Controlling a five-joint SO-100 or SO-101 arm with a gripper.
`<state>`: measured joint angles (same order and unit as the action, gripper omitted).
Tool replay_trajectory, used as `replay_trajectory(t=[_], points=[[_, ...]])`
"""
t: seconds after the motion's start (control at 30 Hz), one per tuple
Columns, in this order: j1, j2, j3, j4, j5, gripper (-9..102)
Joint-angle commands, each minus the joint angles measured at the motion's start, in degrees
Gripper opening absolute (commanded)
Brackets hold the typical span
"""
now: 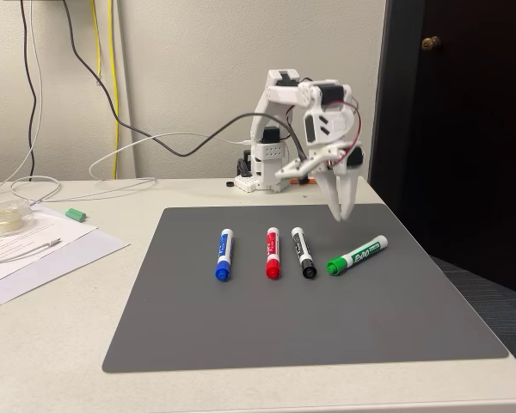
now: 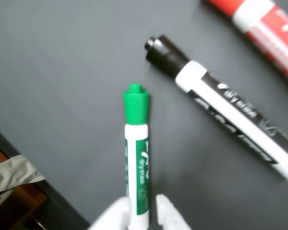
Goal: Pick up the green marker.
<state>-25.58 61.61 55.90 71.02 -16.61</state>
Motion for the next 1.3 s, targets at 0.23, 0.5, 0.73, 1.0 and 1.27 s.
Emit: replay_trajectory(t=[0.23,0.5,0.73,1.0,1.27], points=[[-1.8,-3.9,-2.2,-4.2,1.6,21],[-2.3,-6.4,-2.3,-6.2,2.1,27],[-2.3,-8.1,-2.3,-5.2,0.7,27],[-2.8,-10.1,-2.3,-5.4,1.7,28],[-3.3,-11.5,-2.3,-5.9,1.7,28]])
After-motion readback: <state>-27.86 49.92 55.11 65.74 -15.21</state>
